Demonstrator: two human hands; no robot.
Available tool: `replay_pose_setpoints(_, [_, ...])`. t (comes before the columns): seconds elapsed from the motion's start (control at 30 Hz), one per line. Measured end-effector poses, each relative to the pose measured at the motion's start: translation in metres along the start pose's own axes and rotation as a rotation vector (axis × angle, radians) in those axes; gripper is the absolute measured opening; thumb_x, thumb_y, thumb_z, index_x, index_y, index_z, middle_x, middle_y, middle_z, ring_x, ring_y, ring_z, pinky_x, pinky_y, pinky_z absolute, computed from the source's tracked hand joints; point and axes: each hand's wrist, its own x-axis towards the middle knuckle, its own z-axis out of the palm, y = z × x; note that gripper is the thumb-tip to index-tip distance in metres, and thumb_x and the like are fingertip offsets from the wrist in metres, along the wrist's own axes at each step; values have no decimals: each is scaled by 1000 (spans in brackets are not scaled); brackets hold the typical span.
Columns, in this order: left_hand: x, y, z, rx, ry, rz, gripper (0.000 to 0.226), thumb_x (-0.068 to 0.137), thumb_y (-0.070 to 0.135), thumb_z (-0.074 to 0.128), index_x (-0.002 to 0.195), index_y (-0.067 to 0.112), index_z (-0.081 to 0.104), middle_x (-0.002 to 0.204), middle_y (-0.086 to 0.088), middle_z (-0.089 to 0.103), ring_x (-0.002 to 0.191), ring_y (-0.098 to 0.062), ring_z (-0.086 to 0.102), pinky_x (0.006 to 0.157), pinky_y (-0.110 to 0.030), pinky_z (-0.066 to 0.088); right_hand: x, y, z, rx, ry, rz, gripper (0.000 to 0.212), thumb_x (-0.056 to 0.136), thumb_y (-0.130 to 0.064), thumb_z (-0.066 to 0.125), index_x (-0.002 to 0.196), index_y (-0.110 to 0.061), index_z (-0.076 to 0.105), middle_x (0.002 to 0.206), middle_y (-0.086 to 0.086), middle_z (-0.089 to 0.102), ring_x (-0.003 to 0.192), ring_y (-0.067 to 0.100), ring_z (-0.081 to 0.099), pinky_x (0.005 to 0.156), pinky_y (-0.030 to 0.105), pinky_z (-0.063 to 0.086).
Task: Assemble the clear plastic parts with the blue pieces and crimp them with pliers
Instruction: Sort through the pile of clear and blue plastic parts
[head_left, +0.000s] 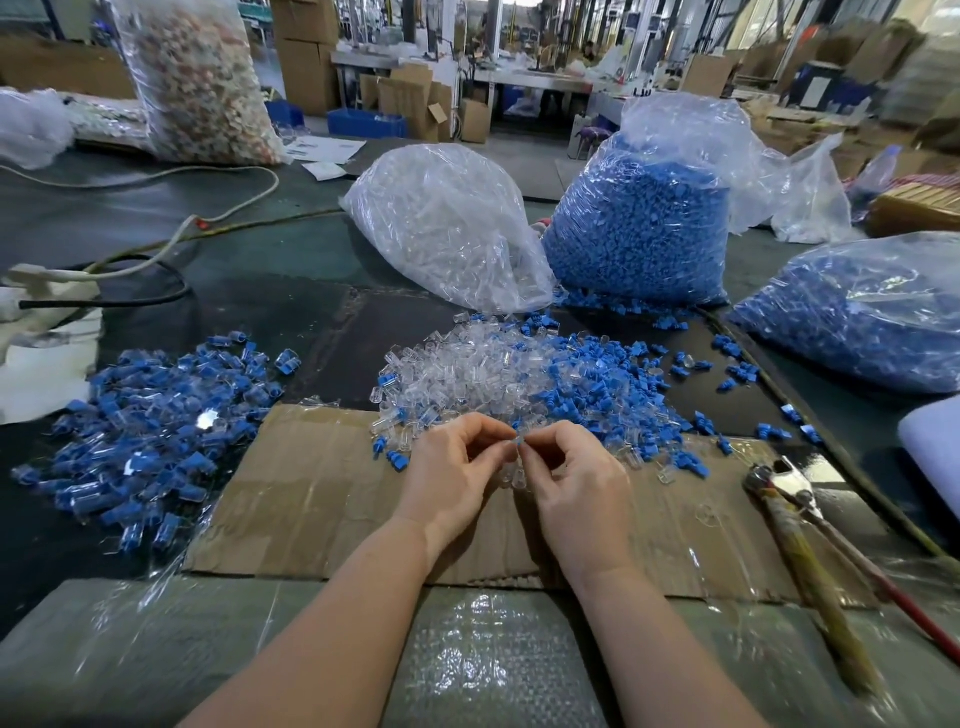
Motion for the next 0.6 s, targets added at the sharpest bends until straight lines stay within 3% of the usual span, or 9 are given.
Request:
replay_pose_setpoints(0.17, [0,1,0,24,10,5,29,83,0,64,76,28,63,73,7,66,66,2,58,66,-10,45,1,3,2,38,-6,9,3,81,-11,72,81,-13,70,76,-1,68,70,16,61,67,39,52])
replay_pose_setpoints(0.37, [1,0,-1,57,23,14,28,87,3,60,79,30,63,77,6,67,74,-6,61,70,-13,47,1,4,1,146,-53,4,23,78,-8,74,98,-16,73,85,-5,69,77,11,63,73,32,54])
replay_pose_setpoints(0.6, [0,-1,-1,78,13,14,27,87,4,60,80,30,63,79,5,67,78,-9,63,73,-14,48,2,5,0,82,-52,-68,14,78,-9,74,92,-10,73,81,0,68,77,18,63,71,40,54])
